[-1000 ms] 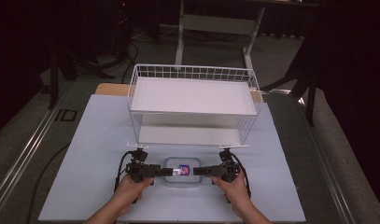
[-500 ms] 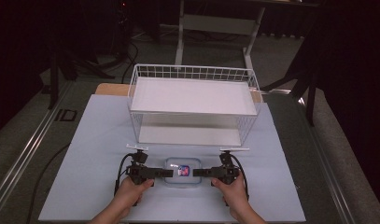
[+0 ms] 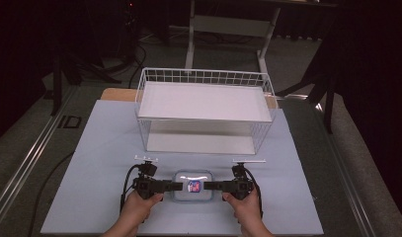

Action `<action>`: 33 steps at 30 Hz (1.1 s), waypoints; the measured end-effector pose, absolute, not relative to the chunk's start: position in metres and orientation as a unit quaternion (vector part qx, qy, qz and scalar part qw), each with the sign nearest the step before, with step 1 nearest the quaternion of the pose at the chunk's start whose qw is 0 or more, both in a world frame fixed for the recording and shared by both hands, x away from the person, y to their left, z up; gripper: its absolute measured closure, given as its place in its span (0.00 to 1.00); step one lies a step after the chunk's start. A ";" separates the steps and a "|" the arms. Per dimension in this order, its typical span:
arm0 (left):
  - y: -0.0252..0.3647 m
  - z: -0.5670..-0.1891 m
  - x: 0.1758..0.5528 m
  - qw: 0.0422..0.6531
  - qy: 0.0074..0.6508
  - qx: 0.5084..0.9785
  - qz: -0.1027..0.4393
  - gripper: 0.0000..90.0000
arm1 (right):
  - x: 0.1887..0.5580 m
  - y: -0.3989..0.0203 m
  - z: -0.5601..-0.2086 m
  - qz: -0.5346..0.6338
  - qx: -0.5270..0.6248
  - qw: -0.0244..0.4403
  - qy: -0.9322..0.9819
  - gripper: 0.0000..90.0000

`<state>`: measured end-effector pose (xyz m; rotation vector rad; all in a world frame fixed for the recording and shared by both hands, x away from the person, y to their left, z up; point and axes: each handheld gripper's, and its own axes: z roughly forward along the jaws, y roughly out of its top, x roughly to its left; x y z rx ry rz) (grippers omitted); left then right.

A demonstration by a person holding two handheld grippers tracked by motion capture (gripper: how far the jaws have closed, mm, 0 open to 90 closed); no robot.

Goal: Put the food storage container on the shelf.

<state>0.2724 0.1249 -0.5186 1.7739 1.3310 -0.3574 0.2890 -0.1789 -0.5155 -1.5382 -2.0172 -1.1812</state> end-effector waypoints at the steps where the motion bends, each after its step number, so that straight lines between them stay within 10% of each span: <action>1: 0.125 -0.518 0.271 0.431 0.536 0.713 -0.136 0.56 | 0.289 -0.179 -0.516 -0.419 -0.540 0.168 -0.710 0.53; 33: 0.109 -0.494 0.356 0.499 0.511 0.699 -0.043 0.56 | 0.365 -0.184 -0.488 -0.482 -0.544 0.069 -0.684 0.50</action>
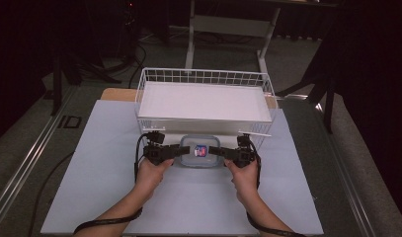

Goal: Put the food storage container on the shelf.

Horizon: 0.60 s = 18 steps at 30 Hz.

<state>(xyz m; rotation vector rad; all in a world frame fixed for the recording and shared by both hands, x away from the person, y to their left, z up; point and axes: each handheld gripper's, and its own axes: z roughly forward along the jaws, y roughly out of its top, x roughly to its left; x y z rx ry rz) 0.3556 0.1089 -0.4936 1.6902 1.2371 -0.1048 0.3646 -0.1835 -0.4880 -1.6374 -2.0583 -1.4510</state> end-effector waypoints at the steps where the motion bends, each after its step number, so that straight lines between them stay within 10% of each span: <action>1: 0.109 -0.494 0.356 0.499 0.511 0.699 -0.043 0.56 | 0.367 -0.183 -0.488 -0.483 -0.542 0.061 -0.685 0.50; 18: 0.109 -0.513 0.384 0.502 0.508 0.700 -0.016 0.55 | 0.392 -0.180 -0.507 -0.490 -0.558 0.055 -0.667 0.49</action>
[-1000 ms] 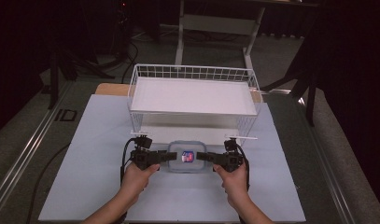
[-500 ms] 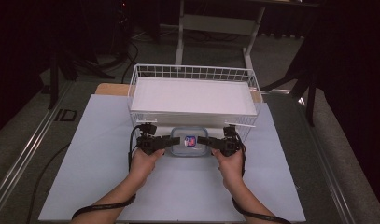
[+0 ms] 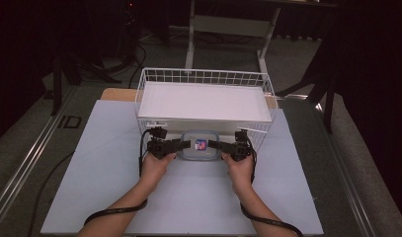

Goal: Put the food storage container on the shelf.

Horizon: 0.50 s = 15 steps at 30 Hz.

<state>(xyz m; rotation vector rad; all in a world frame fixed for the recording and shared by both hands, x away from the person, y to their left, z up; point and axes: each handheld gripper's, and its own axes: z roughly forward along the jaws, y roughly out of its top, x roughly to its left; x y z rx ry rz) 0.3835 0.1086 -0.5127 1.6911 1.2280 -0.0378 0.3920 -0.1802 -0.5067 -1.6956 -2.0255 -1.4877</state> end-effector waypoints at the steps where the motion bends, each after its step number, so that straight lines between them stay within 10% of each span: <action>1: 0.110 -0.515 0.385 0.505 0.509 0.697 -0.023 0.55 | 0.393 -0.179 -0.507 -0.490 -0.558 0.052 -0.668 0.49; 15: 0.105 -0.514 0.391 0.500 0.493 0.712 0.027 0.51 | 0.403 -0.174 -0.510 -0.475 -0.570 0.042 -0.669 0.40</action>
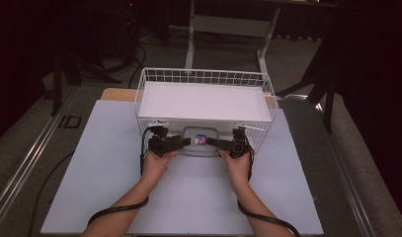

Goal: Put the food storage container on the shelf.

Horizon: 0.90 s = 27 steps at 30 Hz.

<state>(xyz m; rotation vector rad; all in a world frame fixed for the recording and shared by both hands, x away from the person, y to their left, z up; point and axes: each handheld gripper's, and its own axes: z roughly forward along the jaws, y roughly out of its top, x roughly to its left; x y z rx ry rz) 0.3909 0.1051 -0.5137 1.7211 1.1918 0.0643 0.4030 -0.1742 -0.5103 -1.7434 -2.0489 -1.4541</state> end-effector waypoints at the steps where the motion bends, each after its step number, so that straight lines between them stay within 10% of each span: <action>1: 0.103 -0.514 0.392 0.493 0.501 0.710 0.029 0.50 | 0.404 -0.174 -0.512 -0.475 -0.570 0.043 -0.669 0.40; 27: 0.113 -0.501 0.353 0.519 0.472 0.712 0.029 0.46 | 0.369 -0.175 -0.496 -0.478 -0.520 -0.067 -0.705 0.41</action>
